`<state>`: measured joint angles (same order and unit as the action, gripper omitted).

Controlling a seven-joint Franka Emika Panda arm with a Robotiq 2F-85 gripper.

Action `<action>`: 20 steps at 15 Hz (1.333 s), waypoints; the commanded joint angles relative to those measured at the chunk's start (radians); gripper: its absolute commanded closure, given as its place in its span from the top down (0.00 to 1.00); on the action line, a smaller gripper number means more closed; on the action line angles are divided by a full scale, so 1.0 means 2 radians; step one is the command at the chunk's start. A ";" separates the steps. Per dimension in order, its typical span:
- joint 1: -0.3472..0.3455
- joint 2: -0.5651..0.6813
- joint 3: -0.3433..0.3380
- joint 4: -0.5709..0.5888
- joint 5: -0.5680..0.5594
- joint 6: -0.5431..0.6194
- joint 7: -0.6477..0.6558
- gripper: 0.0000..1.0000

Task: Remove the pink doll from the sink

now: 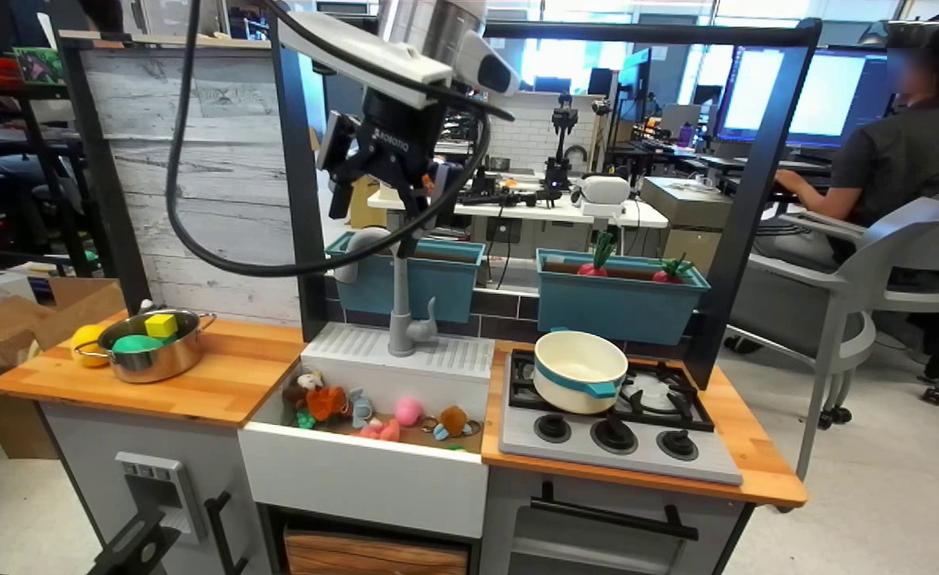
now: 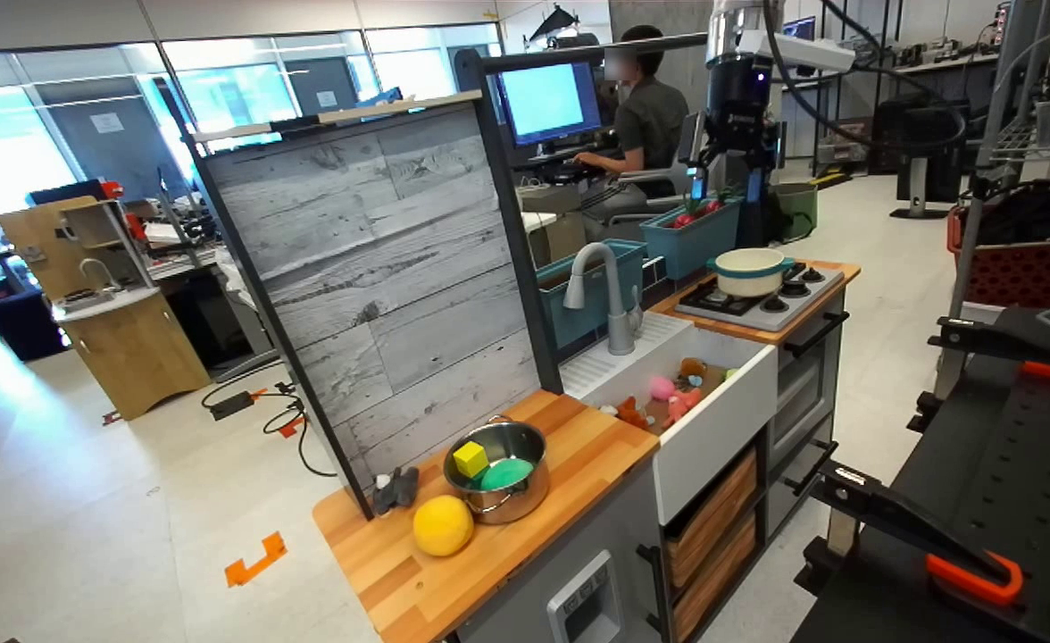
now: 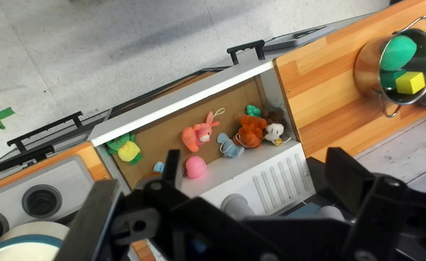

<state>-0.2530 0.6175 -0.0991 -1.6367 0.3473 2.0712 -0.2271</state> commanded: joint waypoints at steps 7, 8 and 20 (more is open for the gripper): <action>-0.021 0.237 0.058 0.263 0.015 -0.055 0.088 1.00; -0.023 0.259 0.064 0.284 0.015 -0.067 0.089 1.00; -0.036 0.500 0.069 0.523 0.005 -0.059 0.082 1.00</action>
<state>-0.3233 1.4772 0.0392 -0.7650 0.3602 1.9202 -0.0731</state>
